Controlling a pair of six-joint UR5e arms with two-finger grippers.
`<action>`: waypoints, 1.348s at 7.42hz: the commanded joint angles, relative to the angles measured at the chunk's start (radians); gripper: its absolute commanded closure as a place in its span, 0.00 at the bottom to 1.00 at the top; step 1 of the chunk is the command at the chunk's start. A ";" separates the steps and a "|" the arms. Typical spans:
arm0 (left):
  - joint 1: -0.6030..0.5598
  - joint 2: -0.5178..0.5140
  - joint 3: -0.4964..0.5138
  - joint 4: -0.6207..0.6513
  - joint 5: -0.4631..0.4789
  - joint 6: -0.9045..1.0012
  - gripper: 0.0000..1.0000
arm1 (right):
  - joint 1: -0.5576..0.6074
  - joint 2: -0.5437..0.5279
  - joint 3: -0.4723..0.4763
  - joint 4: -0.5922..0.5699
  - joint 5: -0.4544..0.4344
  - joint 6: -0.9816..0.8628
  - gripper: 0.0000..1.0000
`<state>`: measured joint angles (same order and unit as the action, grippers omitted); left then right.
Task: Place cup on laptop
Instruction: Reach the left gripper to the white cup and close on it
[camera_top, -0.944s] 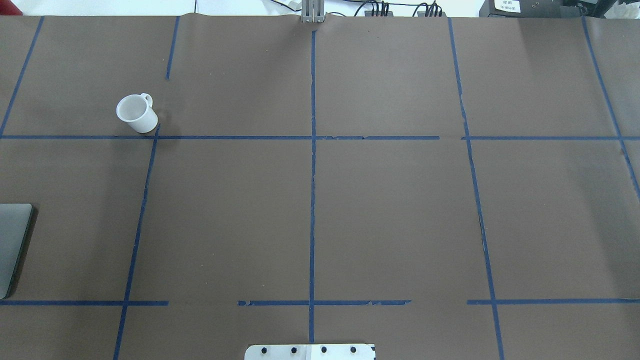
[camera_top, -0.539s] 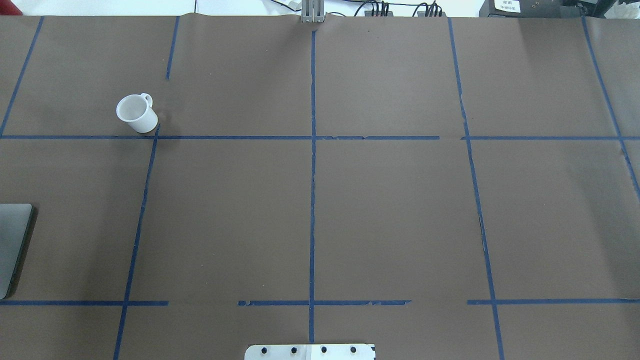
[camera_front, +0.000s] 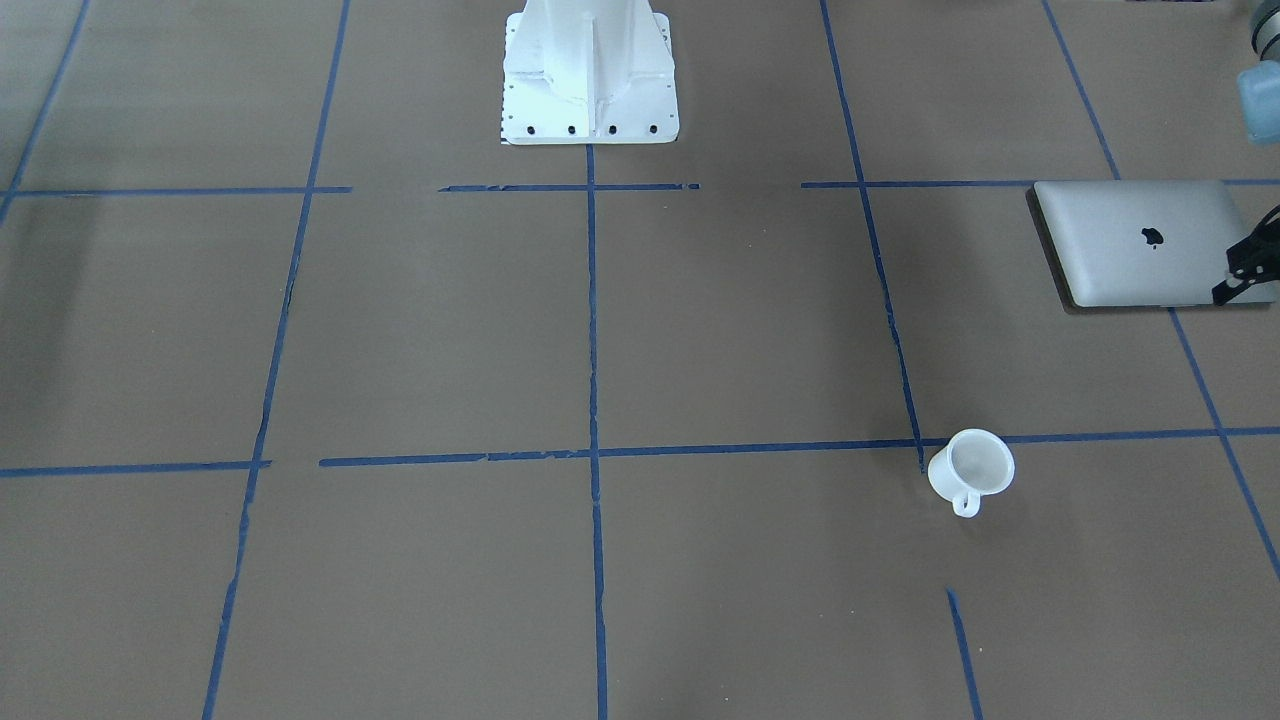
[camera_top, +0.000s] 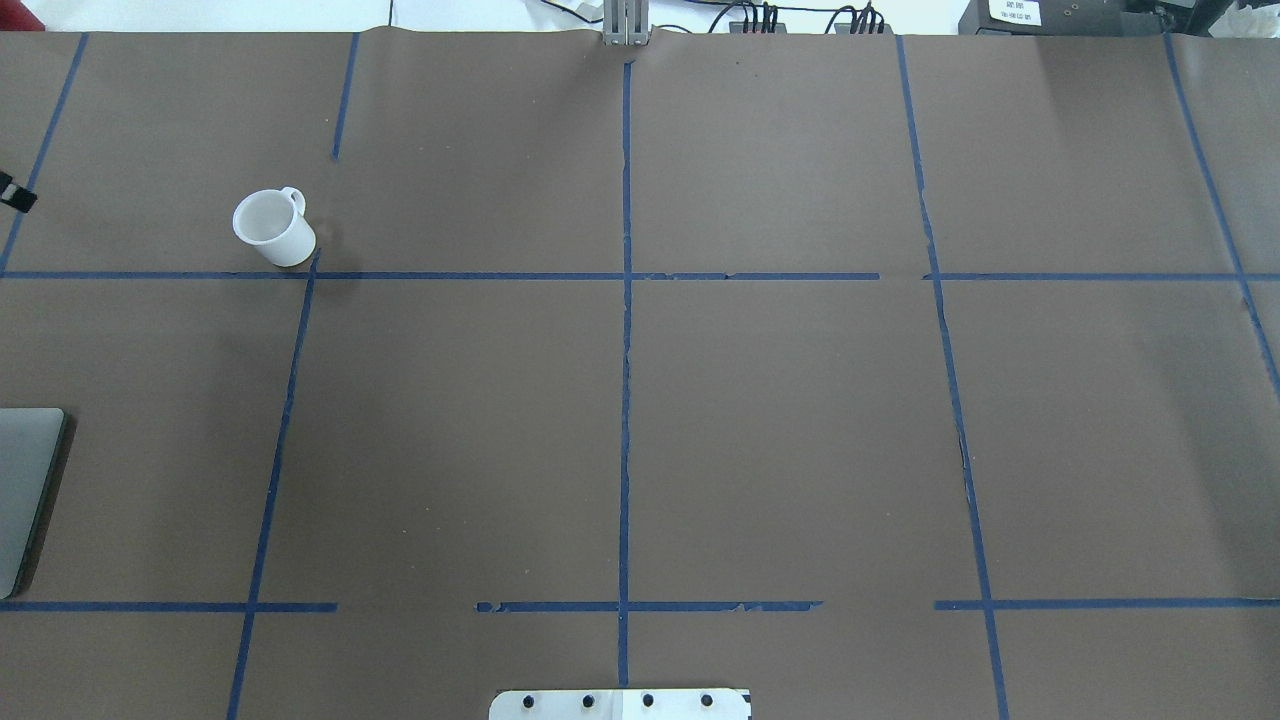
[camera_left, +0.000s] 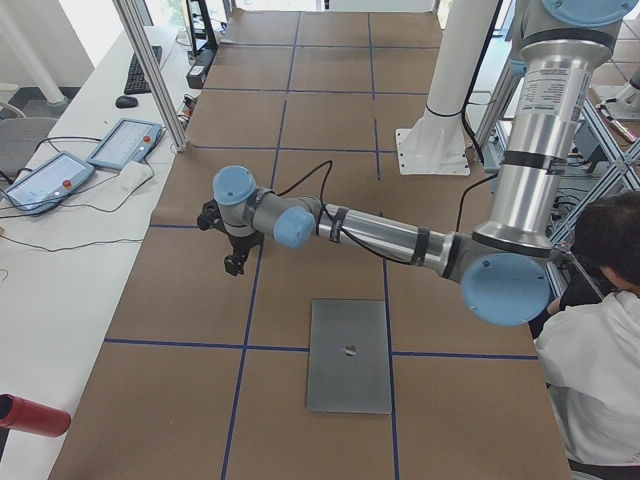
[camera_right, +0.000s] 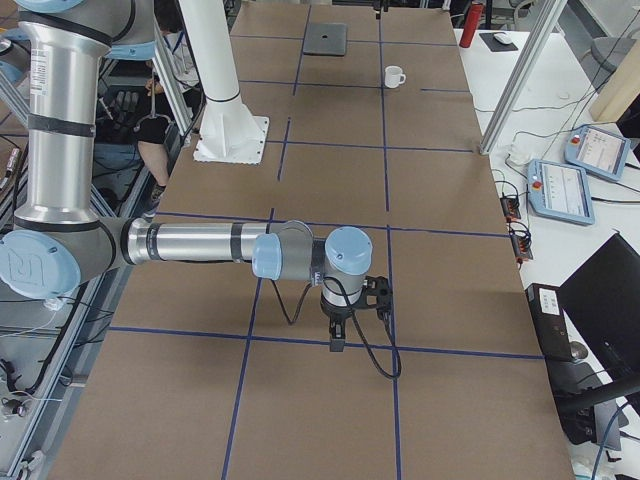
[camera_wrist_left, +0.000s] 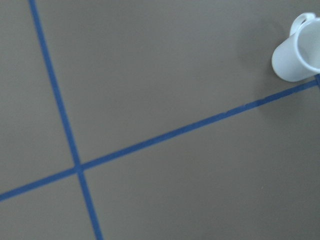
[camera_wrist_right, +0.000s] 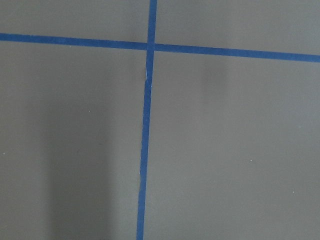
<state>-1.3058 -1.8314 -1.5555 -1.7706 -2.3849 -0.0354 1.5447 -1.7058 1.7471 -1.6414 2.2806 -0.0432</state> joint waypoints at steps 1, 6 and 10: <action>0.101 -0.213 0.176 -0.001 0.059 -0.026 0.00 | 0.000 0.000 0.000 0.000 0.000 0.000 0.00; 0.252 -0.520 0.618 -0.102 0.127 -0.339 0.01 | 0.000 0.000 0.000 0.000 0.000 0.000 0.00; 0.302 -0.493 0.661 -0.116 0.127 -0.364 0.12 | 0.000 0.000 0.000 0.000 -0.001 -0.001 0.00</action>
<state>-1.0138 -2.3360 -0.8981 -1.8852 -2.2580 -0.4039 1.5447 -1.7058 1.7472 -1.6413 2.2807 -0.0443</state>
